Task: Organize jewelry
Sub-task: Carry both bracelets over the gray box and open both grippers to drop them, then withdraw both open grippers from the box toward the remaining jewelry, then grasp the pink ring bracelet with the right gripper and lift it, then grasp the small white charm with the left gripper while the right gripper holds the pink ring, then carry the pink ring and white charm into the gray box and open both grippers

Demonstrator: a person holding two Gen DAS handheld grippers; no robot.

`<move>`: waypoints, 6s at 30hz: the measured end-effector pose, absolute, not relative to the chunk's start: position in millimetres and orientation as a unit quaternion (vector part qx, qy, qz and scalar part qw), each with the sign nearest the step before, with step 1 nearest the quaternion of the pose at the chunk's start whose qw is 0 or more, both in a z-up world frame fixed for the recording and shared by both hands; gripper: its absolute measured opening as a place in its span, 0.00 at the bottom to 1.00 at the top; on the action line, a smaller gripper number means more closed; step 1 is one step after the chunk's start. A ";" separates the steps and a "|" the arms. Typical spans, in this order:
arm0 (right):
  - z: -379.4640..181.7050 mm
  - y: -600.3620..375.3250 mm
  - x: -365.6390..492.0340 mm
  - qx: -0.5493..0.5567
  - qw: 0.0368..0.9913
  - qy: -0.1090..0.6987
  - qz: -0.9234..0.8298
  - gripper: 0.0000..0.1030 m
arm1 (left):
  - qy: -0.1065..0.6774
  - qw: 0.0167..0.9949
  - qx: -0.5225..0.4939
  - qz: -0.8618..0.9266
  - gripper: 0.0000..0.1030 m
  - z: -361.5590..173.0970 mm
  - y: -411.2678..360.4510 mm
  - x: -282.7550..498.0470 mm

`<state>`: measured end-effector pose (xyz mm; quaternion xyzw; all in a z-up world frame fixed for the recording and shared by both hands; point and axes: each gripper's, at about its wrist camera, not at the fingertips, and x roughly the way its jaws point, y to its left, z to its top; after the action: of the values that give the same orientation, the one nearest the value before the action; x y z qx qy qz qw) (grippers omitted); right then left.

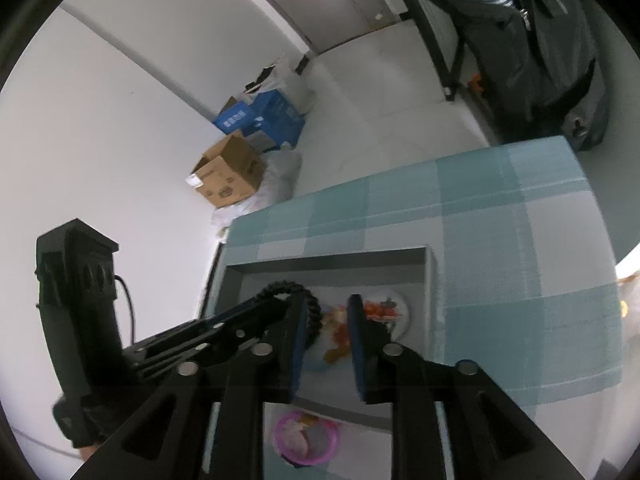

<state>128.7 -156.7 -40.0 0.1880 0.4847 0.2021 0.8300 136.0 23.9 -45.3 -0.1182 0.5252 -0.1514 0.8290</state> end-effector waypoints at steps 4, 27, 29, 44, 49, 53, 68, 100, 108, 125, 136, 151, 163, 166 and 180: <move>-35.2 -163.7 123.1 0.192 0.838 0.471 0.197 0.37 | 0.498 0.842 -0.138 -0.155 0.45 -35.5 31.8 127.7; -0.4 -180.9 84.1 0.165 0.870 0.417 0.204 0.66 | 0.445 0.889 -0.080 -0.078 0.50 -19.3 46.8 70.7; -0.2 -178.9 78.5 0.160 0.871 0.415 0.210 0.68 | 0.443 0.890 -0.068 -0.080 0.50 -18.6 41.4 64.3; -23.6 -167.5 40.1 0.126 0.861 0.444 0.216 0.76 | 0.477 0.870 -0.094 -0.076 0.63 -42.2 40.7 14.1; -39.4 -158.3 30.3 0.109 0.852 0.465 0.213 0.77 | 0.485 0.869 -0.075 -0.067 0.63 -48.2 44.6 10.8; -48.1 -148.3 24.6 0.100 0.844 0.478 0.221 0.77 | 0.500 0.858 -0.087 -0.075 0.63 -55.6 51.9 8.1; -82.3 -99.3 27.3 0.054 0.828 0.512 0.222 0.77 | 0.509 0.852 -0.118 -0.023 0.64 -62.2 87.4 7.2; -74.5 -90.0 26.0 0.031 0.842 0.484 0.235 0.49 | 0.521 0.844 -0.120 -0.048 0.64 -67.8 86.3 13.3; -59.9 -119.8 24.3 0.065 0.850 0.469 0.232 0.49 | 0.512 0.851 -0.093 -0.067 0.64 -63.0 64.9 26.9; -48.9 -178.9 35.8 0.115 0.855 0.459 0.213 0.49 | 0.552 0.824 -0.039 -0.125 0.63 -77.0 14.3 47.6; -48.2 -196.4 37.8 0.132 0.853 0.460 0.210 0.49 | 0.541 0.833 0.043 -0.104 0.21 -74.8 -1.7 47.2; -40.5 -198.9 38.2 0.144 0.853 0.452 0.216 0.49 | 0.516 0.845 0.011 -0.140 0.07 -57.1 -8.8 41.4; -30.3 -181.5 39.5 0.151 0.849 0.446 0.238 0.49 | 0.481 0.864 -0.003 -0.147 0.07 -26.5 -3.7 42.1; -28.9 -170.0 38.8 0.145 0.849 0.445 0.246 0.49 | 0.474 0.868 -0.010 -0.147 0.07 -21.1 -1.9 45.6; 10.7 -139.0 89.8 0.077 0.848 0.447 0.273 0.49 | 0.478 0.864 -0.034 -0.153 0.07 5.7 18.0 104.5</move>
<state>89.8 -139.0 10.7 0.0766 0.4475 0.2734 0.8480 104.5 18.0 5.7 -0.0338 0.4777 -0.1534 0.8643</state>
